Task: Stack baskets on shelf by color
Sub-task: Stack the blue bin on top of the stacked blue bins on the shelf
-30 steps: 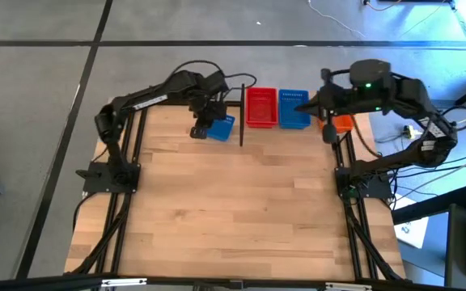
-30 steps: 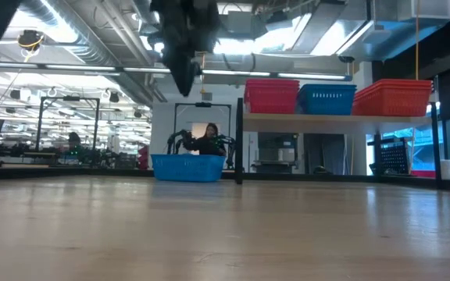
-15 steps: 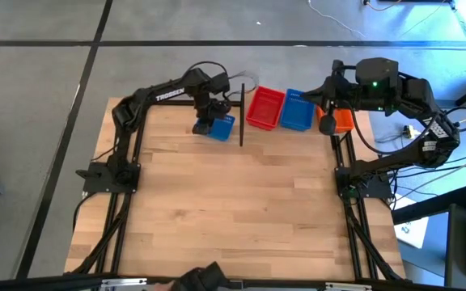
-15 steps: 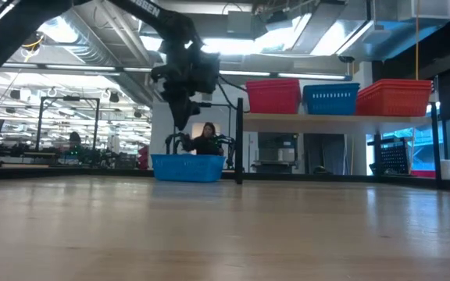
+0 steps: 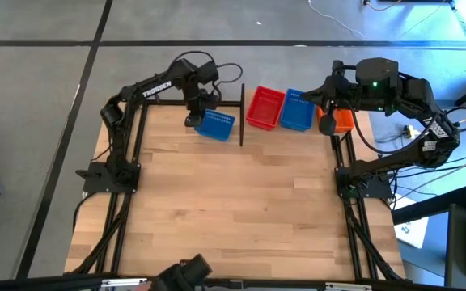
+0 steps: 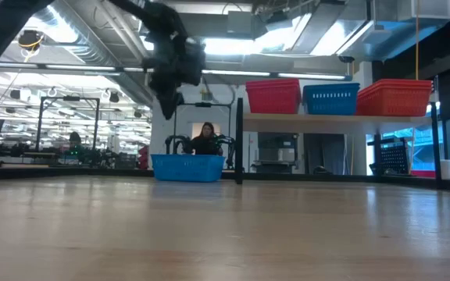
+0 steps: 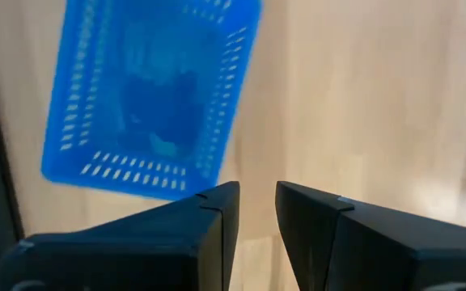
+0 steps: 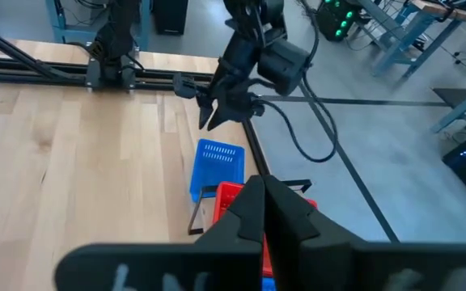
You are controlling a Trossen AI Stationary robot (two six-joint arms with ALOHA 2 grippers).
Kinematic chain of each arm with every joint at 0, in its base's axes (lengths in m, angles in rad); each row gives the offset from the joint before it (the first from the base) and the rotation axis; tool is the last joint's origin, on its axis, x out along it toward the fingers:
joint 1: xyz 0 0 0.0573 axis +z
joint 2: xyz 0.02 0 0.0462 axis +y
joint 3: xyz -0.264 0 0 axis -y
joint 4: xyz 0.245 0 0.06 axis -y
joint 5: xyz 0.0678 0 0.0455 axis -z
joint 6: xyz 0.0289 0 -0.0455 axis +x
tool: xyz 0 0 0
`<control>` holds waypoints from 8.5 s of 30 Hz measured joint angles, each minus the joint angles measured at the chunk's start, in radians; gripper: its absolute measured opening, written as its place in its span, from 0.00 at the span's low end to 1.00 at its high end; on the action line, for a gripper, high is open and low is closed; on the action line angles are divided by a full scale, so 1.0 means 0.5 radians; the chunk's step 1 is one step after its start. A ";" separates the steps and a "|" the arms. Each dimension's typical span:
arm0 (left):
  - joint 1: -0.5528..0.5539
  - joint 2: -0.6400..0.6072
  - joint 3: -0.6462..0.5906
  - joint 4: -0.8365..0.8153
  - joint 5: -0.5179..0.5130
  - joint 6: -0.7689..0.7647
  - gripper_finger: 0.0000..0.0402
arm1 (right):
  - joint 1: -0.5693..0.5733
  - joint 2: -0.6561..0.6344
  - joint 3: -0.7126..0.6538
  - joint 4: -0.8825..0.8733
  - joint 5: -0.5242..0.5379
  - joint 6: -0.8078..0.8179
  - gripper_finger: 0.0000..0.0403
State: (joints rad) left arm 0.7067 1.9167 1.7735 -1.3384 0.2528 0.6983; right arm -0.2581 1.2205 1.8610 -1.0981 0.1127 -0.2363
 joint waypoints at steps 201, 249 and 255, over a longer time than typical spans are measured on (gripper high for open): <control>-1.476 -0.940 -0.885 1.520 -2.652 0.860 0.08 | -0.120 1.070 -0.001 0.785 0.111 -0.218 0.00; -1.461 -0.938 -0.885 1.513 -2.627 1.122 0.24 | -0.124 1.069 -0.001 0.779 0.112 -0.217 0.00; -1.463 -0.938 -0.885 1.514 -2.614 1.121 0.24 | -0.124 1.069 -0.001 0.779 0.118 -0.218 0.00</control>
State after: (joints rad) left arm -0.0246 1.4475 1.3312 -0.5813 -1.0542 1.2591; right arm -0.3199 1.7550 1.8606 -0.7086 0.1716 -0.3453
